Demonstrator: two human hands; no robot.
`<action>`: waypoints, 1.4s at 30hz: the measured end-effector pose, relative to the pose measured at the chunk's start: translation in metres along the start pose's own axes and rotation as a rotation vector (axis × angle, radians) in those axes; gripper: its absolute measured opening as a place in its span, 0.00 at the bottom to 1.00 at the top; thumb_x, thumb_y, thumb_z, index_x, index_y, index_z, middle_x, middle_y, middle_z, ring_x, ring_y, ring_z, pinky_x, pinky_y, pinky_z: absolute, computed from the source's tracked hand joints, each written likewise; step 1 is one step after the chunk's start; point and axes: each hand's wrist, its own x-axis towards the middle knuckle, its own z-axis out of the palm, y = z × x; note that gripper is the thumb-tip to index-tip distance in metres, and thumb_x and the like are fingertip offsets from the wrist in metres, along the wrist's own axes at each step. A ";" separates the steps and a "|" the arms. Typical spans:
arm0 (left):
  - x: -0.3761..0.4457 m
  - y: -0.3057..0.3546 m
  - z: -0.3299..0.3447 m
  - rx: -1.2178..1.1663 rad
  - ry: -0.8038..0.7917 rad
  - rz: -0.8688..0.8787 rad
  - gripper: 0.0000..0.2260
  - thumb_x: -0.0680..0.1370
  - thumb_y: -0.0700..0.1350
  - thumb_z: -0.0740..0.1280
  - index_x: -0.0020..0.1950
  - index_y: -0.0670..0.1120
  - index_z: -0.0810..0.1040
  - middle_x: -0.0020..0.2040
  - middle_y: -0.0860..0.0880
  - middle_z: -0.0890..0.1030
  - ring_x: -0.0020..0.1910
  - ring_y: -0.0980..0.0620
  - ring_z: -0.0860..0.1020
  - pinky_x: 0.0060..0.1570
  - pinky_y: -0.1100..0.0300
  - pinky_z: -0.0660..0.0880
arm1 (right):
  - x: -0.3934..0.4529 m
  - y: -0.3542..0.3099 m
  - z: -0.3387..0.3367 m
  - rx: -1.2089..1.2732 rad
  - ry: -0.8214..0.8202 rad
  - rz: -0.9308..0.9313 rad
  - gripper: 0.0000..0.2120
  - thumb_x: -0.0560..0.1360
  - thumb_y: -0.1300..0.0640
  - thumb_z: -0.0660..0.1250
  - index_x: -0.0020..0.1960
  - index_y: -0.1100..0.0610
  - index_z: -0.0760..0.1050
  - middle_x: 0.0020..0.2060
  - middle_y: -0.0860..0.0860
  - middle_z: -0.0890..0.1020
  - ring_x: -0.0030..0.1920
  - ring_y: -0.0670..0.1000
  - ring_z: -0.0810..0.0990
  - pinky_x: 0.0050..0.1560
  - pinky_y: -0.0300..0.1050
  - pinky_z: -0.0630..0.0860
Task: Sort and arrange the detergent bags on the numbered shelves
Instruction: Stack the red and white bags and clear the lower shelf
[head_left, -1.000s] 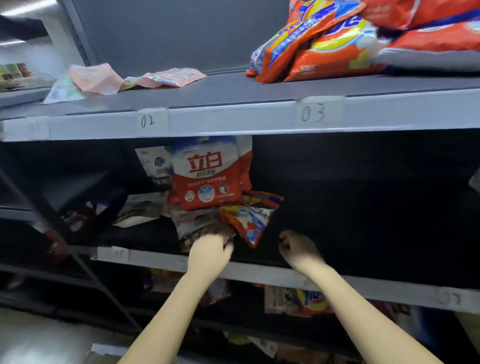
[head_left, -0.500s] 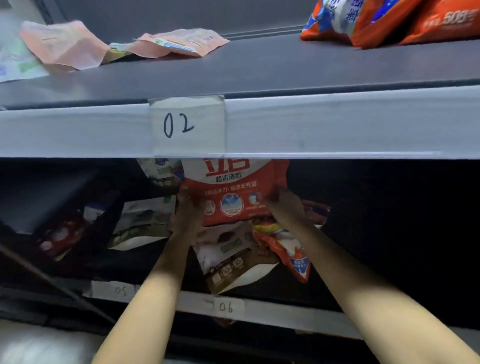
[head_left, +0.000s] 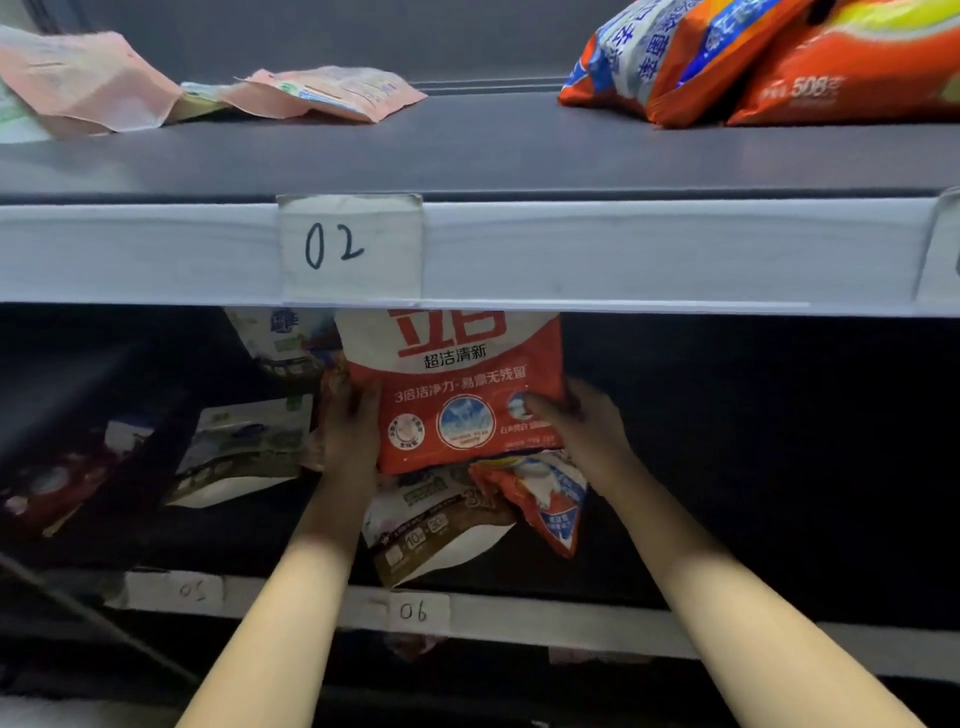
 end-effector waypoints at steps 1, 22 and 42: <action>-0.017 0.008 0.006 -0.051 -0.024 0.004 0.20 0.75 0.65 0.63 0.64 0.60 0.70 0.57 0.51 0.79 0.51 0.49 0.80 0.51 0.49 0.78 | -0.013 0.000 -0.009 0.027 0.016 -0.004 0.14 0.74 0.51 0.69 0.57 0.53 0.74 0.47 0.48 0.82 0.45 0.46 0.82 0.44 0.37 0.78; -0.379 0.079 0.117 -0.310 -0.588 0.094 0.04 0.74 0.50 0.68 0.46 0.52 0.80 0.40 0.49 0.85 0.36 0.51 0.84 0.34 0.60 0.79 | -0.359 -0.010 -0.234 0.029 0.643 -0.089 0.04 0.71 0.60 0.70 0.42 0.51 0.79 0.36 0.37 0.84 0.32 0.34 0.79 0.34 0.24 0.73; -0.179 0.322 0.319 0.600 -0.369 0.869 0.19 0.82 0.50 0.56 0.66 0.39 0.71 0.65 0.38 0.74 0.64 0.40 0.72 0.57 0.57 0.66 | -0.105 -0.193 -0.354 -0.645 0.766 -0.239 0.21 0.78 0.50 0.62 0.61 0.67 0.72 0.63 0.61 0.74 0.65 0.59 0.69 0.60 0.46 0.64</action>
